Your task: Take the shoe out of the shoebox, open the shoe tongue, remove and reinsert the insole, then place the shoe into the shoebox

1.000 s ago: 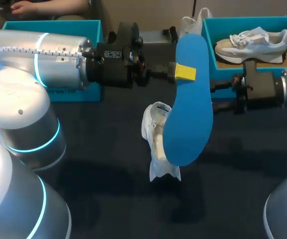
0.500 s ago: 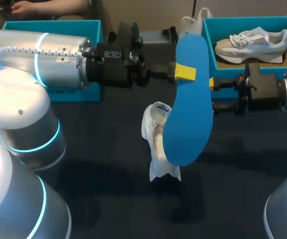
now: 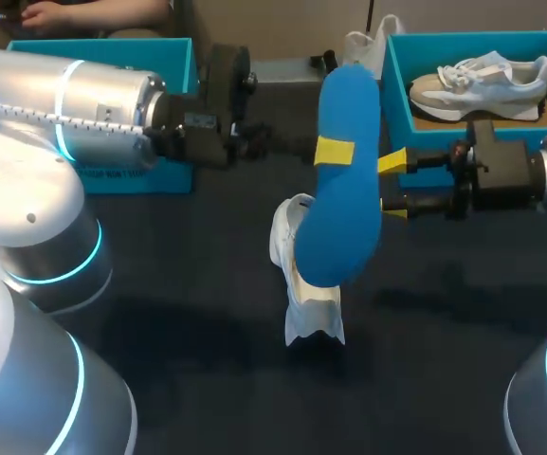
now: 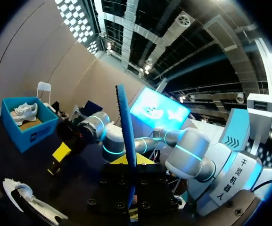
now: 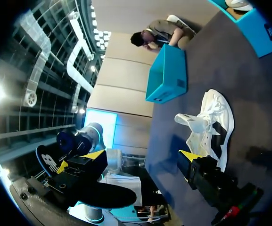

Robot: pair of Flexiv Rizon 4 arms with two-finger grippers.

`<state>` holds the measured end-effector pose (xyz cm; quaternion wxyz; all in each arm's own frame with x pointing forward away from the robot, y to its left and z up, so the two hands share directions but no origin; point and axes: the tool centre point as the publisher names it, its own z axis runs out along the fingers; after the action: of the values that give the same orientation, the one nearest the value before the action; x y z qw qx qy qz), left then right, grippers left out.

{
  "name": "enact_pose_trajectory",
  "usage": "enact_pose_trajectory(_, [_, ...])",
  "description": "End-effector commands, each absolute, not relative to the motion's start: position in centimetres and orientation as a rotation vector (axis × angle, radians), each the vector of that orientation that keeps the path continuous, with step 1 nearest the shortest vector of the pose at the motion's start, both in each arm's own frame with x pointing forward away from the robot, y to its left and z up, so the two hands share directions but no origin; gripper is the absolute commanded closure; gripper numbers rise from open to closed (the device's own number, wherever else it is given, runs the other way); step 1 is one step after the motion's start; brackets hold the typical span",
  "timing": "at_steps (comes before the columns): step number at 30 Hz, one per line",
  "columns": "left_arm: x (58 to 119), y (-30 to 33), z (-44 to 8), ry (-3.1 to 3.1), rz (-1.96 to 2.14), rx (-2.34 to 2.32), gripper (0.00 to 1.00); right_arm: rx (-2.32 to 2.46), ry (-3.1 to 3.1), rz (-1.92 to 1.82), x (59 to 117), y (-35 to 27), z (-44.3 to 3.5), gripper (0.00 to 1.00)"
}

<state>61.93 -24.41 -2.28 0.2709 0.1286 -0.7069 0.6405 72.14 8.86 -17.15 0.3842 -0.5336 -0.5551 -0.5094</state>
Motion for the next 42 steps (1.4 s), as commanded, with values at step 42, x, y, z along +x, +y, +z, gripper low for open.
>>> enact_pose_trajectory(42, [68.5,-19.3,-7.5,-2.553,2.406,-1.245,1.0,-1.363,-1.415,-1.298,72.2,9.0,-17.1,0.0])
